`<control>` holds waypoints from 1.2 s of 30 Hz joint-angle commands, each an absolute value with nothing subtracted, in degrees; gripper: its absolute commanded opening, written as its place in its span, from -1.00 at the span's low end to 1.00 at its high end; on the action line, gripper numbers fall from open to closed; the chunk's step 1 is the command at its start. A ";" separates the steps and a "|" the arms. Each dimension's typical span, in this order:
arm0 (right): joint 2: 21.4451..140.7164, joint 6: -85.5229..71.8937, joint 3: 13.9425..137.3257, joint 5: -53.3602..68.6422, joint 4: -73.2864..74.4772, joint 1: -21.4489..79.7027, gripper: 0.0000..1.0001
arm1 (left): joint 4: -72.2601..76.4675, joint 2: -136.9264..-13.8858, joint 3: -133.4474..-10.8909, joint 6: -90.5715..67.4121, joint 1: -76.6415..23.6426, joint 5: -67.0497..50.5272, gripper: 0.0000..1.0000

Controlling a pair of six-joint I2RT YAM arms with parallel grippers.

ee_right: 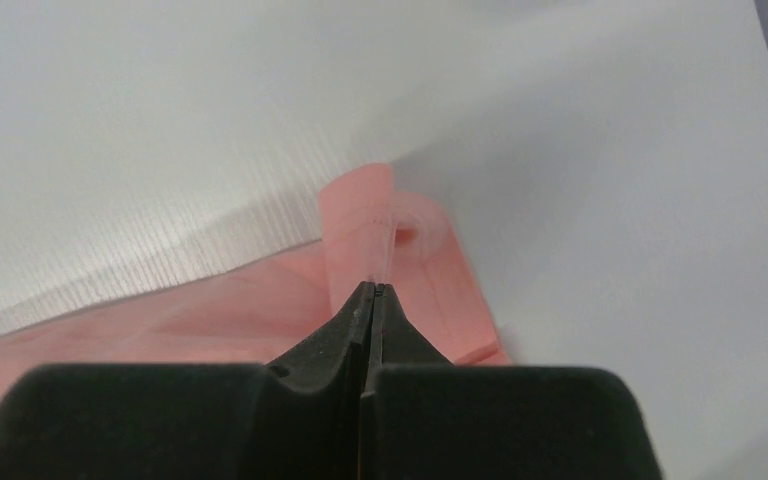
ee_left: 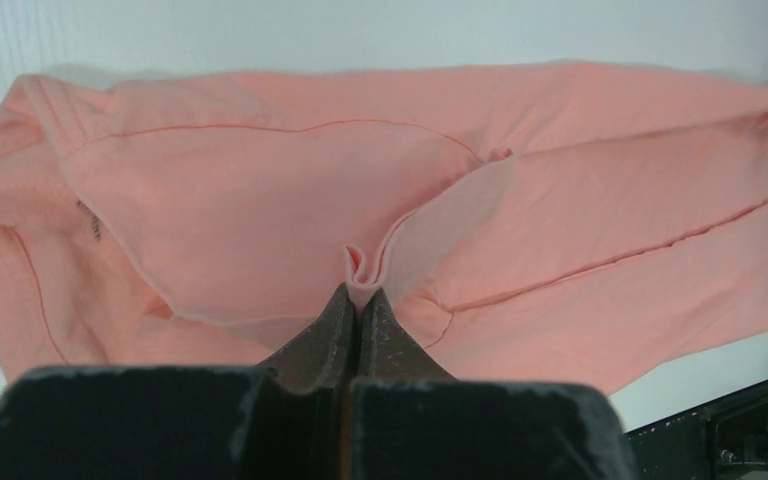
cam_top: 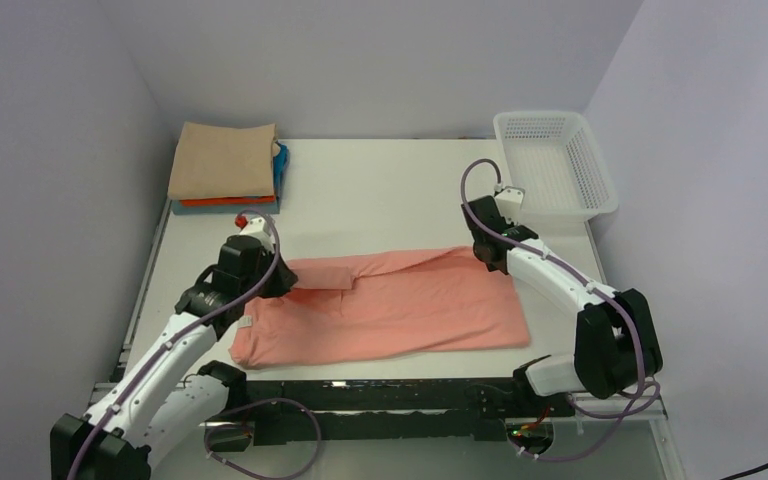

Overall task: Fold and stack the t-shirts
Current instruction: Fold the other side of the tshirt into a rectangle

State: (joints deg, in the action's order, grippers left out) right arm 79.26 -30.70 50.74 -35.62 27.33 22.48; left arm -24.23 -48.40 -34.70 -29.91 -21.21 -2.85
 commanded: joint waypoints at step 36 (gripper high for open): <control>73.73 -46.42 49.68 -45.78 48.85 22.32 0.98 | -51.16 -33.12 -36.58 -44.55 -21.88 -1.37 0.99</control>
